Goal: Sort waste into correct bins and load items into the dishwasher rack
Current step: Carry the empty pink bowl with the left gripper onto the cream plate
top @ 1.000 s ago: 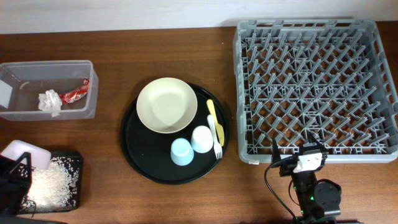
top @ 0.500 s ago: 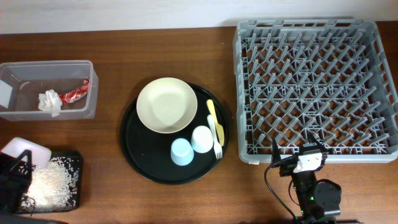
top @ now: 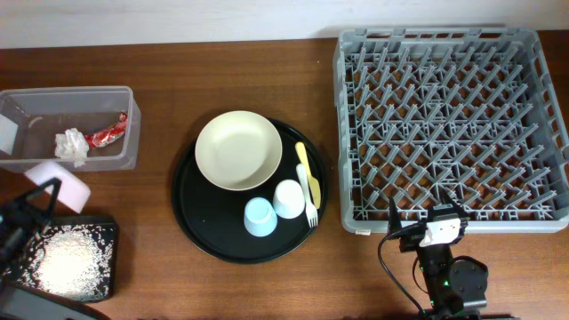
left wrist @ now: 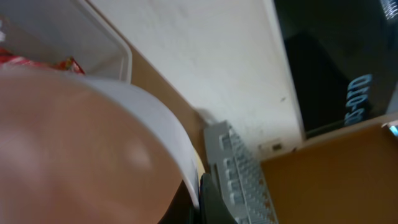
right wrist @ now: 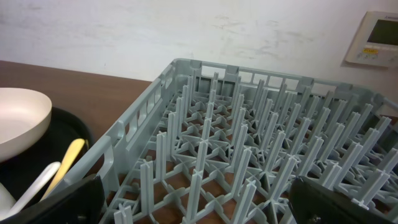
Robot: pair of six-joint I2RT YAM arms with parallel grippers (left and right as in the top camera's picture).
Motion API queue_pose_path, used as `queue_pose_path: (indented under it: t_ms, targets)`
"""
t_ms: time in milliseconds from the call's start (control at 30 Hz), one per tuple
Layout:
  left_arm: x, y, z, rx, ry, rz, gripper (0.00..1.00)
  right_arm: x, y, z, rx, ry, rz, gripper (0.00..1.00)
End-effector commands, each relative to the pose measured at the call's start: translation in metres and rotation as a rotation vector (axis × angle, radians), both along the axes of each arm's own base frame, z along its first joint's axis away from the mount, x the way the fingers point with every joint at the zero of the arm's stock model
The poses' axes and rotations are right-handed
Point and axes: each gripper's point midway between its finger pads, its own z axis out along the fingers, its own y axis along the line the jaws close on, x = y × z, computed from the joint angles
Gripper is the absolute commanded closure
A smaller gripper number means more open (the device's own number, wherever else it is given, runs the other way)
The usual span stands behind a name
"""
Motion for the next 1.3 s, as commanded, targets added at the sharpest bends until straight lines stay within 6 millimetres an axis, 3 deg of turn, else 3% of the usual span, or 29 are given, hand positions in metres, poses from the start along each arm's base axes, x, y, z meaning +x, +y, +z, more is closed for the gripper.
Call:
queue_pose_path:
  t_ms: [0, 133, 300, 400, 600, 767, 900, 1100, 1267]
  targets:
    - [0.016, -0.014, 0.033, 0.106, 0.084, -0.024, 1.0, 0.0, 0.0, -0.002, 0.007, 0.003, 0.002, 0.02]
    - [0.027, -0.04, 0.056, 0.232, 0.146, -0.035, 0.99, 0.0, 0.0, -0.002, 0.007, 0.003, 0.002, 0.02]
    - [0.032, -0.068, 0.052, 0.428, 0.266, -0.027, 1.0, 0.0, 0.0, -0.002, 0.007, 0.003, 0.002, 0.02]
    - [0.04, -0.098, 0.047, 0.492, 0.284, -0.101, 1.0, 0.0, 0.0, -0.002, 0.007, 0.003, 0.002, 0.02]
    - [0.051, -0.159, 0.031, 0.616, 0.336, -0.245, 1.0, 0.0, 0.0, -0.002, 0.007, 0.003, 0.002, 0.02]
    - [0.046, -0.198, 0.011, 0.75, 0.421, -0.318, 0.99, 0.0, 0.0, -0.002, 0.007, 0.003, 0.002, 0.02]
    - [0.041, -0.219, -0.003, 0.809, 0.464, -0.344, 1.0, 0.0, 0.0, -0.002, 0.007, 0.003, 0.002, 0.02]
    - [0.042, -0.265, -0.022, 0.885, 0.407, -0.455, 0.99, 0.0, 0.0, -0.002, 0.007, 0.003, 0.002, 0.02]
    - [0.059, -0.289, -0.04, 0.984, 0.367, -0.471, 1.0, 0.0, 0.0, -0.002, 0.007, 0.003, 0.002, 0.02]
